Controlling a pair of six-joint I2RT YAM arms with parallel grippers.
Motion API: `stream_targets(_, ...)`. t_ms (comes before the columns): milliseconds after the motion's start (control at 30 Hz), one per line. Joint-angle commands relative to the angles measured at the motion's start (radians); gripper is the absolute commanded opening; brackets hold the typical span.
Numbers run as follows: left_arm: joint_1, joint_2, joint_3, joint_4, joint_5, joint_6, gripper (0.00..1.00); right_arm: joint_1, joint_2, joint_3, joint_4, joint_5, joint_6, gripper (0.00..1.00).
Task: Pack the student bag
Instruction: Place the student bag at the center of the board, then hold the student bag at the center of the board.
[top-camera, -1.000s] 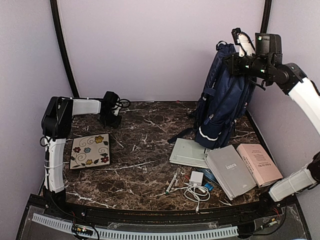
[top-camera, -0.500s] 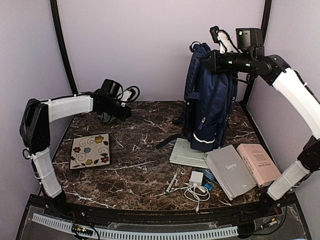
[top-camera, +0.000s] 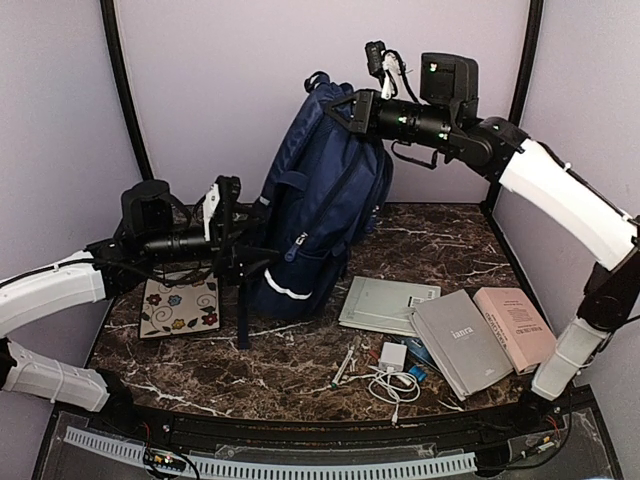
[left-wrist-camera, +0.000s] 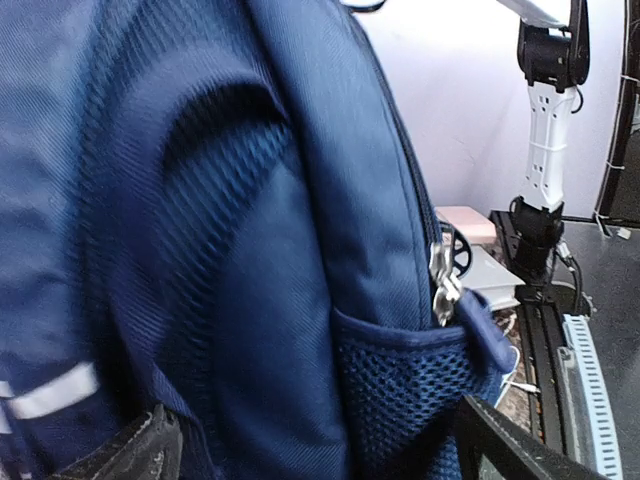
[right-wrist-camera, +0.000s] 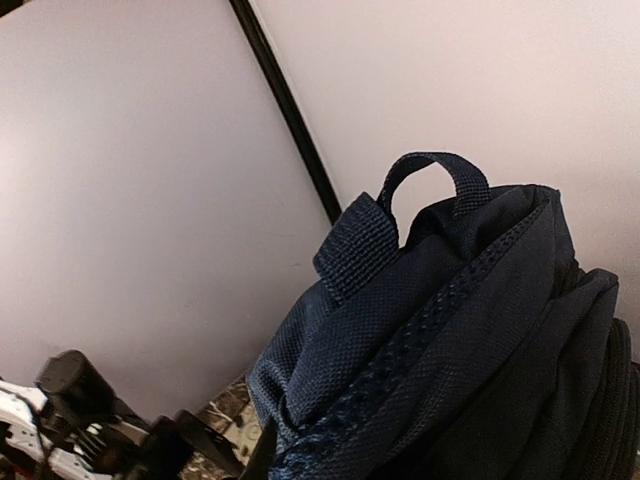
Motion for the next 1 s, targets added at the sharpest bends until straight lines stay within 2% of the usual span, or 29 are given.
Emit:
stream_targets(0, -0.009, -0.023, -0.107, 0.082, 0.108, 0.105, 0.99, 0.011, -0.103, -0.165, 0.627, 0.001, 0.181, 0.0)
stream_targets(167, -0.02, 0.014, -0.251, 0.174, 0.059, 0.209, 0.99, 0.011, -0.14, -0.488, 0.889, 0.133, 0.343, 0.0)
stream_targets(267, -0.052, 0.113, -0.201, 0.099, 0.021, 0.24, 0.98, 0.01, -0.125, -0.606, 0.989, 0.188, 0.413, 0.0)
stream_targets(433, -0.069, 0.246, -0.088, -0.035, -0.071, 0.251, 0.94, -0.009, -0.086, -0.736, 1.051, 0.21, 0.54, 0.0)
stream_targets(567, -0.076, 0.256, -0.126, 0.002, -0.149, 0.27, 0.91, -0.035, -0.086, -0.823, 1.066, 0.205, 0.586, 0.0)
stream_targets(700, -0.075, 0.277, -0.133, 0.006, -0.166, 0.267, 0.61, -0.06, -0.093, -0.854, 1.067, 0.182, 0.587, 0.0)
stream_targets(767, -0.076, 0.283, -0.117, -0.007, -0.179, 0.245, 0.29, -0.08, -0.112, -0.852, 1.019, 0.165, 0.547, 0.0)
stream_targets(833, -0.076, 0.273, -0.103, -0.012, -0.189, 0.232, 0.08, -0.107, -0.143, -0.85, 0.924, 0.148, 0.505, 0.0)
stream_targets(867, -0.076, 0.266, -0.1, -0.014, -0.189, 0.23, 0.01, -0.124, -0.169, -0.85, 0.878, 0.136, 0.485, 0.0)
stream_targets(900, -0.076, 0.255, -0.102, -0.011, -0.19, 0.224, 0.0, -0.141, -0.187, -0.845, 0.823, 0.12, 0.462, 0.0)
stream_targets(933, -0.076, 0.244, -0.103, -0.005, -0.191, 0.214, 0.0, -0.155, -0.205, -0.838, 0.76, 0.103, 0.436, 0.07)
stream_targets(967, -0.076, 0.233, -0.103, 0.002, -0.191, 0.198, 0.0, -0.168, -0.224, -0.824, 0.677, 0.095, 0.407, 0.23)
